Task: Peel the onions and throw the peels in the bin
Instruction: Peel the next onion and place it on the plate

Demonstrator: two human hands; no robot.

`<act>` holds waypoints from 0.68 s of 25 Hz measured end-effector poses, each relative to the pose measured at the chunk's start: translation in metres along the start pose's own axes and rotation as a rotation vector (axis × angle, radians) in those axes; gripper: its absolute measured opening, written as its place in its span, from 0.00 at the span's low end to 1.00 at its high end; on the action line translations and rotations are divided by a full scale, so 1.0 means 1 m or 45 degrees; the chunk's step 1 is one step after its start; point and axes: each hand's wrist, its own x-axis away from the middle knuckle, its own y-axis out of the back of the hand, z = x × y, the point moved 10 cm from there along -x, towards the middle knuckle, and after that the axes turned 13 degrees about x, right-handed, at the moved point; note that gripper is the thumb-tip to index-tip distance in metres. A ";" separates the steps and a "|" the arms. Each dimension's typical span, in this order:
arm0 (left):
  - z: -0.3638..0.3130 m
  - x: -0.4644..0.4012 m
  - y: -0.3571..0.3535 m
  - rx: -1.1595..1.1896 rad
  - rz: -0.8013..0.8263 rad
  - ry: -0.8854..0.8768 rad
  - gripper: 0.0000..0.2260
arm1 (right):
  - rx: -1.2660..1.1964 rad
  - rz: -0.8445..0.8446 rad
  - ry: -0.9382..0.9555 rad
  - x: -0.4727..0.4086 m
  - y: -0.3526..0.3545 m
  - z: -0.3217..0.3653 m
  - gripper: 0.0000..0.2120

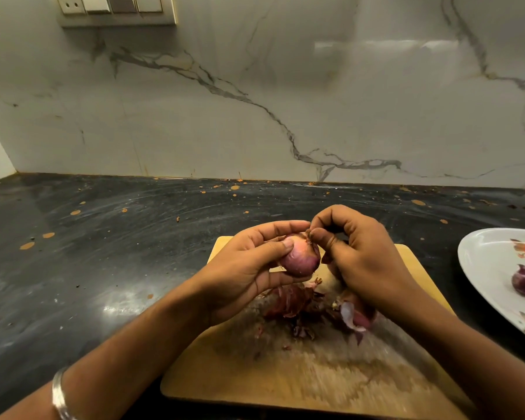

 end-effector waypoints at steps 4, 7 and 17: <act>0.003 -0.002 0.004 0.068 -0.034 0.030 0.14 | 0.168 0.020 0.065 0.000 0.001 0.004 0.09; 0.001 -0.004 0.010 0.094 -0.081 0.003 0.15 | 0.090 0.026 0.057 0.000 0.002 0.002 0.09; -0.008 -0.008 0.030 0.259 -0.223 -0.073 0.16 | 0.386 0.100 0.230 0.002 -0.002 0.016 0.09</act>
